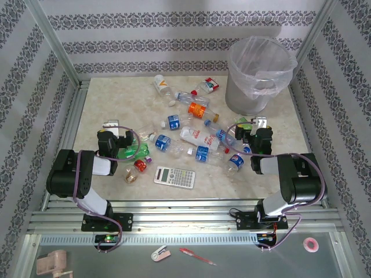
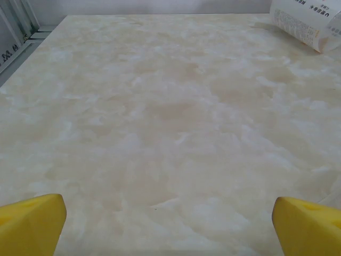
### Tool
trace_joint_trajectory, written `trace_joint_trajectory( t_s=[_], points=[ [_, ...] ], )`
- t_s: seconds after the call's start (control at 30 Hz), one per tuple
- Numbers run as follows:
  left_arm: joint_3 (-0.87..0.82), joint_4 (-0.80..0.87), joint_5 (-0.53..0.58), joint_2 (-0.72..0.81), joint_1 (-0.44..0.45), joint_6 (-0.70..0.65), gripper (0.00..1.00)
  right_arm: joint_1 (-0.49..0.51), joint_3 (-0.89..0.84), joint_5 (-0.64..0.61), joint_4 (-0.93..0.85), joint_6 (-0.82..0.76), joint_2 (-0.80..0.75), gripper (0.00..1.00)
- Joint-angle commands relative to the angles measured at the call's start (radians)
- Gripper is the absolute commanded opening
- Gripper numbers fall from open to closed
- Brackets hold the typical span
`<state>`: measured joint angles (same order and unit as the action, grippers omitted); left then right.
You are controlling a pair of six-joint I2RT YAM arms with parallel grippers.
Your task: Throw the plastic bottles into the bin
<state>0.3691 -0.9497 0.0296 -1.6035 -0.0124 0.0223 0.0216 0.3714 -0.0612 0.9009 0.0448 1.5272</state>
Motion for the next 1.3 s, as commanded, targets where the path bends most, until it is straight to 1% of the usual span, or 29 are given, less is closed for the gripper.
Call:
trace_joint_trajectory(
  t_s=[0.0, 1.0, 1.03, 1.1, 1.17, 1.27],
  points=[
    [0.016, 0.001, 0.002, 0.013, 0.012, -0.015, 1.0, -0.005, 0.012, 0.026, 0.01, -0.017, -0.01, 0.98],
    [0.014, -0.003, -0.013, 0.013, 0.007, -0.01, 1.0, -0.007, 0.016, 0.026, 0.006, -0.014, -0.019, 0.98],
    [0.012, -0.01, -0.012, 0.014, 0.006, -0.009, 1.0, 0.001, 0.026, 0.021, -0.025, -0.021, -0.043, 0.98],
    [0.001, -0.008, 0.016, 0.046, 0.007, -0.001, 1.0, 0.035, 0.065, -0.014, -0.178, -0.046, -0.129, 0.98],
    [0.004, 0.091, 0.023, 0.139, 0.008, -0.003, 1.0, 0.066, 0.103, -0.033, -0.353, -0.043, -0.223, 0.98],
    [0.018, 0.231, 0.034, 0.302, 0.012, 0.005, 1.0, 0.121, 0.127, -0.067, -0.524, 0.004, -0.369, 0.98]
  ],
)
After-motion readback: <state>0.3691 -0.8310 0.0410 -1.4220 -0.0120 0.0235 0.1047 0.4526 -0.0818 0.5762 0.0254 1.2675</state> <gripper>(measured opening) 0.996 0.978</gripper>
